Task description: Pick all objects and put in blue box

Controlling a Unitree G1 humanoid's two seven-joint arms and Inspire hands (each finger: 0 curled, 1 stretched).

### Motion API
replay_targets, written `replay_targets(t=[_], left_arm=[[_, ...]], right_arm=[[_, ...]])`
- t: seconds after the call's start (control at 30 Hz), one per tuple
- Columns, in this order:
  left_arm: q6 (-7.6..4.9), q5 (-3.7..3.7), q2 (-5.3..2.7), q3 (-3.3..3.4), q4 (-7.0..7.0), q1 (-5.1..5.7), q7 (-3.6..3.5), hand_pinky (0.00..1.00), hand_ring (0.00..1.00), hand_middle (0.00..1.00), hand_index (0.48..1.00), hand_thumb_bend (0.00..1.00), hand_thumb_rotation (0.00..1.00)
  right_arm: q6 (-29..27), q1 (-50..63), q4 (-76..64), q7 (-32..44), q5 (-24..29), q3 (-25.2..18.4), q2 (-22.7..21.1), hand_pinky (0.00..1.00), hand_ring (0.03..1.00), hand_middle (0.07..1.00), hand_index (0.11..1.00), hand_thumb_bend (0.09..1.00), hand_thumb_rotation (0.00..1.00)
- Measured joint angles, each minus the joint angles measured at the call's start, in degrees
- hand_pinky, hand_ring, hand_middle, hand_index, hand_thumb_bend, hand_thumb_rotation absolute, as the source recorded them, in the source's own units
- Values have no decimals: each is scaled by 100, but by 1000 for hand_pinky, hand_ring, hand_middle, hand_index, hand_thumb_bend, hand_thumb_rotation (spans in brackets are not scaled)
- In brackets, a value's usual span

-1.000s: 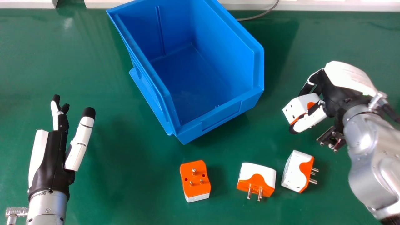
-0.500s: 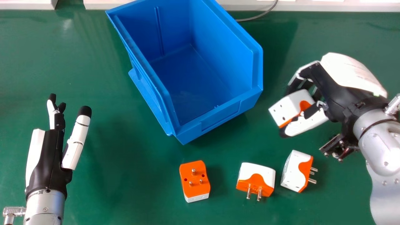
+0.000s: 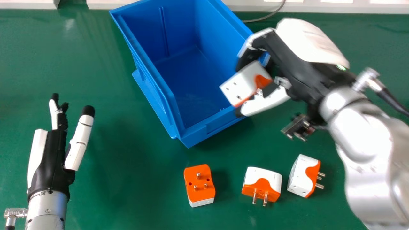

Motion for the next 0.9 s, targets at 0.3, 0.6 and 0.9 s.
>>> replay_targets(t=[0.3, 0.6, 0.9], left_arm=[[8, 0, -2, -3, 0, 9, 2, 1000, 1000, 1000, 1000, 560, 1000], [11, 0, -3, -7, -23, 75, 2, 1000, 1000, 1000, 1000, 550, 1000], [63, 50, -11, -46, -157, 153, 7, 1000, 1000, 1000, 1000, 571, 1000]], right_arm=[[-124, -1238, 1784, -452, 2, 210, 803, 294, 391, 522, 550, 497, 0], [-354, -2549, 3920, -1423, 25, 246, 1353, 332, 413, 544, 520, 500, 0], [-648, -3492, 6024, -2423, 119, 397, 1860, 258, 374, 501, 554, 498, 0]])
